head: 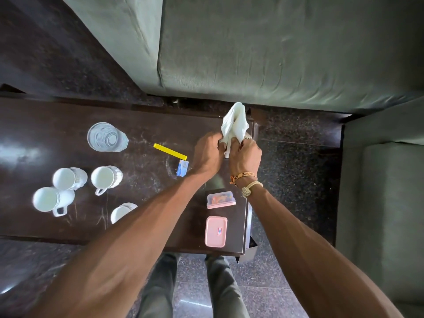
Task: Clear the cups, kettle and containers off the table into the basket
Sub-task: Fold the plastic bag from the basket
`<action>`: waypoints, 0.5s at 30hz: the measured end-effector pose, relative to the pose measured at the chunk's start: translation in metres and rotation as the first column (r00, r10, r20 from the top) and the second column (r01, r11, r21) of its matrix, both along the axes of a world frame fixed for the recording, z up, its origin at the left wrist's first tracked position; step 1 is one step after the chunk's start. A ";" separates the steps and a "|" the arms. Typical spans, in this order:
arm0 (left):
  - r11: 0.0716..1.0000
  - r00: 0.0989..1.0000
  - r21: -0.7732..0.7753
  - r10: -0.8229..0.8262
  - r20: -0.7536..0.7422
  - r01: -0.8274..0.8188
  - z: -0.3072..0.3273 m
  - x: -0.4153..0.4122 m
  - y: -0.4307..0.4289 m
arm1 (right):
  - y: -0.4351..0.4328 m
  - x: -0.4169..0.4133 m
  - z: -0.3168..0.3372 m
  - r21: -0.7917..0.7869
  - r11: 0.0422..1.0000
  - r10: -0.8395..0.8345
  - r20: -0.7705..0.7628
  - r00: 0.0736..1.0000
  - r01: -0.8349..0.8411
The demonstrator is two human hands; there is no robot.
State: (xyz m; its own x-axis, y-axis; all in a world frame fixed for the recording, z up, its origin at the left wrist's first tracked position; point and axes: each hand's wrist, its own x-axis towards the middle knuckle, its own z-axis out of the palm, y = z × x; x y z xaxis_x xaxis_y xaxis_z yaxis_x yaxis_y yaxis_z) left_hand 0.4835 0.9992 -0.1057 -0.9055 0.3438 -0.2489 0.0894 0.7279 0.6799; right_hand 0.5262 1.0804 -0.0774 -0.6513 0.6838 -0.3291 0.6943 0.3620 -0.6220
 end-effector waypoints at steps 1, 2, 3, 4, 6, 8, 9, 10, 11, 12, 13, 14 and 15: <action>1.000 1.000 -0.021 0.003 0.011 -0.003 -0.001 0.000 -0.001 | -0.002 0.001 -0.001 -0.006 1.000 0.004 -0.002 1.000 -0.004; 0.999 0.999 -0.049 0.003 0.033 -0.001 -0.002 0.000 -0.001 | -0.003 0.002 -0.001 -0.012 1.000 0.004 0.003 1.000 -0.004; 0.996 0.998 -0.084 0.001 0.056 0.004 -0.004 0.001 -0.002 | -0.004 0.003 -0.001 -0.020 1.000 0.001 0.017 1.000 -0.001; 0.994 0.997 -0.112 0.001 0.076 0.007 -0.004 0.002 -0.003 | -0.005 0.004 -0.001 -0.028 1.000 -0.004 0.031 1.000 0.004; 0.993 0.995 -0.121 0.019 0.099 -0.007 -0.005 0.002 -0.005 | -0.004 0.007 0.000 -0.041 0.999 -0.017 0.058 0.998 0.019; 0.994 0.994 -0.105 0.042 0.098 -0.032 -0.002 0.001 -0.007 | -0.002 0.007 0.002 -0.040 0.999 -0.030 0.088 0.996 0.034; 0.994 0.994 -0.100 0.057 0.095 -0.048 0.001 0.001 -0.007 | -0.001 0.007 0.003 -0.033 0.998 -0.041 0.100 0.994 0.044; 0.993 0.993 -0.096 0.071 0.092 -0.062 0.003 0.000 -0.008 | 0.000 0.006 0.003 -0.023 0.998 -0.053 0.108 0.993 0.056; 0.993 0.993 -0.096 0.078 0.087 -0.070 0.004 0.000 -0.008 | 0.002 0.006 0.003 -0.015 0.998 -0.059 0.118 0.991 0.061; 0.991 0.994 -0.112 0.077 0.081 -0.068 0.003 0.000 -0.008 | 0.002 0.007 0.002 -0.008 0.998 -0.057 0.129 0.990 0.058; 0.989 0.994 -0.139 0.069 0.080 -0.057 0.002 0.000 -0.008 | 0.002 0.007 -0.001 -0.003 0.999 -0.051 0.144 0.988 0.051; 0.986 0.994 -0.163 0.061 0.088 -0.046 -0.001 0.000 -0.009 | 0.001 0.008 -0.003 0.000 0.999 -0.043 0.155 0.987 0.044; 0.984 0.993 -0.174 0.063 0.099 -0.045 -0.004 0.001 -0.009 | 0.001 0.009 -0.007 -0.001 0.999 -0.038 0.159 0.986 0.039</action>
